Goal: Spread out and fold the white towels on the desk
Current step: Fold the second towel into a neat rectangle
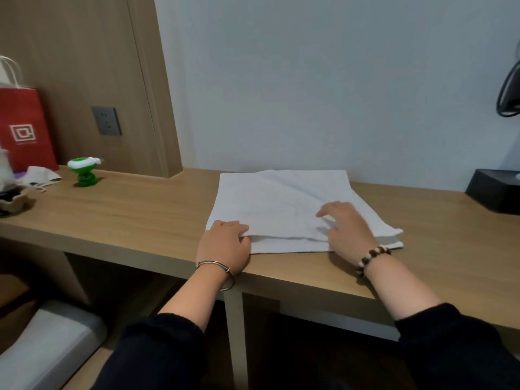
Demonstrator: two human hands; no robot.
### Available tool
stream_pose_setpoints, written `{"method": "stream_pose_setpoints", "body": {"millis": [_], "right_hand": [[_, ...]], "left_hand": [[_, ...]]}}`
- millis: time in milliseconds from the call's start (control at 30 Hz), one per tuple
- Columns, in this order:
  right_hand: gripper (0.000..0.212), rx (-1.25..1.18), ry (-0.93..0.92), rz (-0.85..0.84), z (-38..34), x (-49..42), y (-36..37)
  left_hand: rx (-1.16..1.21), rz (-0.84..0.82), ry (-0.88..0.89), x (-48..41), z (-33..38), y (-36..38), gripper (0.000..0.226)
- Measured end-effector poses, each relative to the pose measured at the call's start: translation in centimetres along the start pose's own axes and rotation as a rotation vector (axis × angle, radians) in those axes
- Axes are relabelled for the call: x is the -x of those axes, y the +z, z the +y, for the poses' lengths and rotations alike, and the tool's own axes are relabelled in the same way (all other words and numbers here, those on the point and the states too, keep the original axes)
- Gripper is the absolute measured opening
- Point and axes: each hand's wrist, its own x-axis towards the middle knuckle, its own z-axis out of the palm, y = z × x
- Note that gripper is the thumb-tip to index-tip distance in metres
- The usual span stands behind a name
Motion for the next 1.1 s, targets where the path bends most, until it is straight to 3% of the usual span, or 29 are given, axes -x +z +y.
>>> {"method": "stream_pose_setpoints", "body": {"millis": [67, 133, 300, 433, 500, 567, 633, 767, 867, 1000, 1100], "right_hand": [[0.027, -0.101, -0.09, -0.207, -1.5, 0.2, 1.7], [0.036, -0.003, -0.114, -0.387, -2.0, 0.0, 3.0], [0.039, 0.087, -0.026, -0.461, -1.7, -1.9, 2.8], [0.031, 0.279, -0.011, -0.557, -3.2, -5.1, 2.3], [0.023, 0.191, -0.08, -0.489, -4.6, -6.2, 3.2], [0.023, -0.143, -0.109, -0.356, -6.3, -6.1, 4.8], [0.023, -0.313, -0.105, -0.344, -7.6, -5.5, 6.2], [0.028, -0.181, -0.207, -0.449, -7.6, -4.9, 7.9], [0.028, -0.095, -0.261, -0.398, -8.1, -4.9, 8.5], [0.025, 0.035, -0.319, -0.334, -8.9, -5.1, 8.9], [0.021, 0.035, -0.344, -0.32, -8.6, -5.3, 8.8]], "left_hand": [[0.038, 0.026, 0.022, 0.1, 0.0, -0.1, 0.036], [0.073, -0.019, 0.073, -0.1, -0.5, -0.4, 0.034], [0.008, -0.242, 0.111, -1.7, -4.7, -2.4, 0.039], [0.054, -0.27, 0.097, -1.9, -5.2, -2.5, 0.043], [0.104, -0.301, 0.116, -1.9, -5.3, -2.8, 0.046], [0.105, -0.369, 0.147, -2.1, -6.0, -3.4, 0.052], [0.1, -0.4, 0.147, -2.2, -6.6, -4.0, 0.059], [0.246, -0.32, 0.093, -2.0, -7.2, -4.2, 0.056], [0.259, -0.267, 0.096, -1.8, -7.5, -4.2, 0.052], [0.237, -0.355, 0.12, -1.8, -8.1, -4.7, 0.062], [0.255, -0.317, 0.112, -1.9, -8.1, -4.8, 0.059]]}}
